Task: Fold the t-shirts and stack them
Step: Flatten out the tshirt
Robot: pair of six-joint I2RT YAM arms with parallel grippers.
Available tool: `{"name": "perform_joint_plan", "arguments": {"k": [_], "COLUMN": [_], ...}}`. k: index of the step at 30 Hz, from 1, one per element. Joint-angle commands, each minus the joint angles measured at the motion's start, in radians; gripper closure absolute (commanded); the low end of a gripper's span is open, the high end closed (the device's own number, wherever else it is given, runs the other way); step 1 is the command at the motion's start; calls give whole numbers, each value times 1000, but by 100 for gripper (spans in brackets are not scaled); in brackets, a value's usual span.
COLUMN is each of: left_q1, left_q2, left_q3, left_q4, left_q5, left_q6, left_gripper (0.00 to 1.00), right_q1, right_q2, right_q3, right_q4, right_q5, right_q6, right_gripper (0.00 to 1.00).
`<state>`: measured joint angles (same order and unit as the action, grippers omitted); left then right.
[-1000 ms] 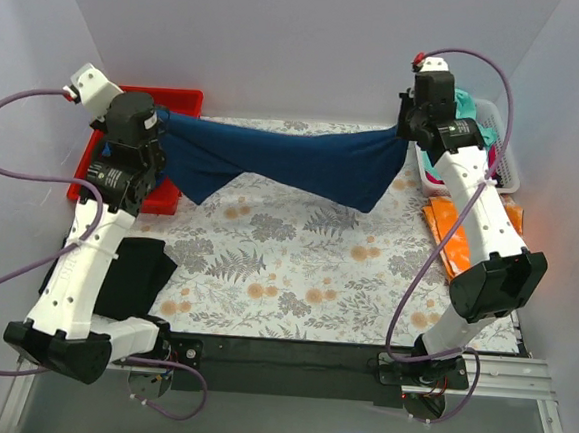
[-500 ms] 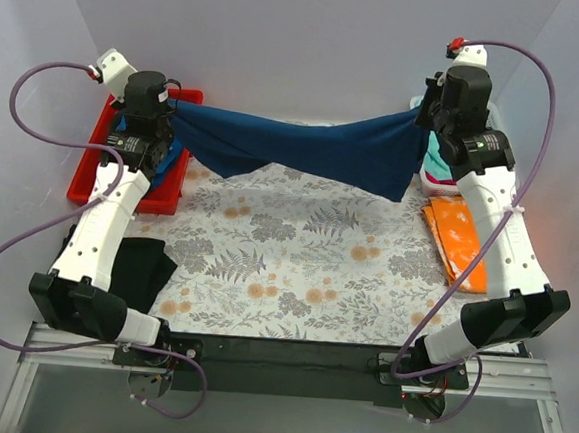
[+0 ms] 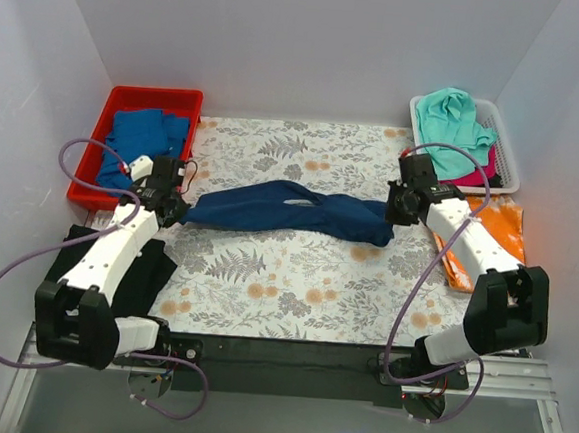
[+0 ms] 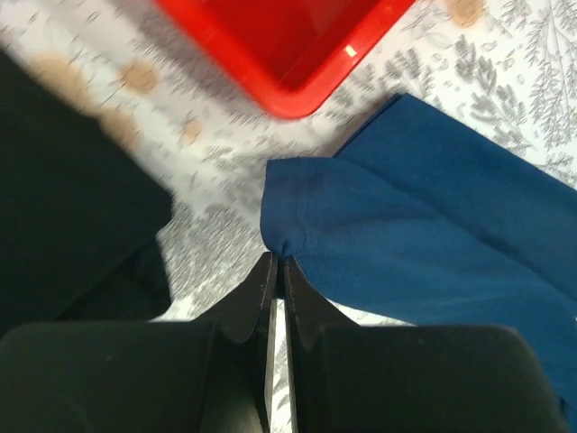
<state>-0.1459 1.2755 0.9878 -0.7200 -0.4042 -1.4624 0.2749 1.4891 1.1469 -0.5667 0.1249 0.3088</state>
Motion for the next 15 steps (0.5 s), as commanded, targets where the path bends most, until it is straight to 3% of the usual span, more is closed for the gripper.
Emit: {"name": "perform_joint_plan", "arguments": {"k": [1, 3, 6, 7, 15], "left_q1": [6, 6, 6, 6, 6], "left_q2": [-158, -166, -145, -139, -114], "left_q3": [-18, -26, -31, -35, -74], "left_q4": [-119, -147, -193, -200, -180], "left_q5": [-8, -24, -28, -28, 4], "left_q6": [-84, -90, -101, -114, -128], "left_gripper": [100, 100, 100, 100, 100], "right_q1": [-3, 0, 12, 10, 17], "right_q2": [-138, -156, -164, -162, -141], "right_q3": [-62, -81, -99, -101, -64], "right_q4": [-63, -106, -183, -199, -246], "right_q5": [-45, -44, -28, -19, 24], "right_q6": [98, 137, 164, 167, 150], "right_gripper": [99, 98, 74, 70, 61]}}
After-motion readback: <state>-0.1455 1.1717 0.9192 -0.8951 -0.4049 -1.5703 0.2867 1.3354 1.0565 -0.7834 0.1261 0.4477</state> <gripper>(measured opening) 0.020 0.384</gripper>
